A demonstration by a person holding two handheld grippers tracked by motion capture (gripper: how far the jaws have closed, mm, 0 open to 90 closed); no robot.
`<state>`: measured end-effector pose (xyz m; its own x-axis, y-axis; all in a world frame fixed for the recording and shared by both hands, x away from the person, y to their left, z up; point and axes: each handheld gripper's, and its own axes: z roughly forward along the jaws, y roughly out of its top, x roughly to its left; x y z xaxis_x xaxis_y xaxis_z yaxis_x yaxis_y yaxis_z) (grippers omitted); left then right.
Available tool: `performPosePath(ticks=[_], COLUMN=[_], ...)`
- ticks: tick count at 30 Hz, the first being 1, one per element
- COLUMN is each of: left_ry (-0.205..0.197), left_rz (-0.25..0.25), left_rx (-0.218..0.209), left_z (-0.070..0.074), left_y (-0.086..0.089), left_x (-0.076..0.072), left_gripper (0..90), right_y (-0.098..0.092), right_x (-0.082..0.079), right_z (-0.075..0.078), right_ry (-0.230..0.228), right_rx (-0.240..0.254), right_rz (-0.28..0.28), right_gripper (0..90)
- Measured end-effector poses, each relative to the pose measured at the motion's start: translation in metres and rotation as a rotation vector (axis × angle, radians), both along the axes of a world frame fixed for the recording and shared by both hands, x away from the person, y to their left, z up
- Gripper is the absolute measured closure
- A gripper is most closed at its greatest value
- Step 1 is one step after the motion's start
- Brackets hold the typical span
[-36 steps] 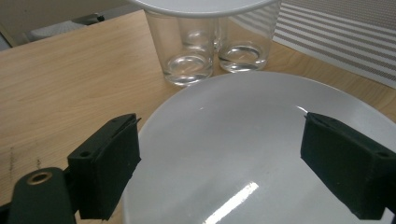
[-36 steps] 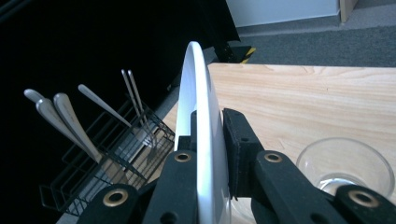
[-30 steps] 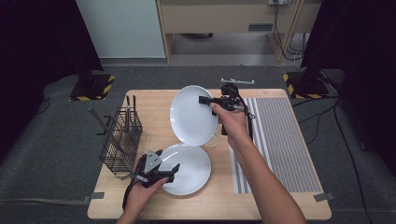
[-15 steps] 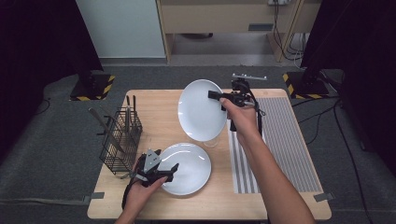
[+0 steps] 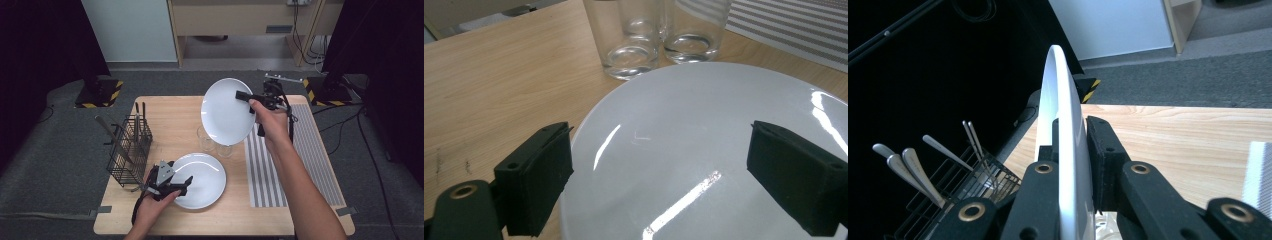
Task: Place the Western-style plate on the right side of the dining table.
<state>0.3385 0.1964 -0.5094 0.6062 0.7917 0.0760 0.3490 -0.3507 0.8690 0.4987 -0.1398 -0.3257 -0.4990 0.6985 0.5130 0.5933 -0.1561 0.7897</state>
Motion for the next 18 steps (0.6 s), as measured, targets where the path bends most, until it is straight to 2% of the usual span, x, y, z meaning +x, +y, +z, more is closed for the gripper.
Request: performPosePath(ticks=[8, 11, 18], left_ry=[0.005, 0.006, 0.004], left_rz=[0.0, -0.004, -0.011], left_rx=[-0.008, -0.001, 0.003], left_z=[0.0, 0.0, 0.0], left_y=[0.001, 0.0, -0.002], left_x=[0.001, 0.001, 0.0], left_gripper=[10.7, 10.7, 10.7], right_y=[-0.021, -0.035, -0.056], right_x=[-0.003, -0.006, -0.01], right_z=[0.007, 0.011, 0.013], right_ry=[-0.016, -0.023, -0.031], right_rx=[0.001, 0.005, 0.008], right_rz=[-0.036, -0.062, -0.096], right_gripper=[83.3, 83.3, 83.3])
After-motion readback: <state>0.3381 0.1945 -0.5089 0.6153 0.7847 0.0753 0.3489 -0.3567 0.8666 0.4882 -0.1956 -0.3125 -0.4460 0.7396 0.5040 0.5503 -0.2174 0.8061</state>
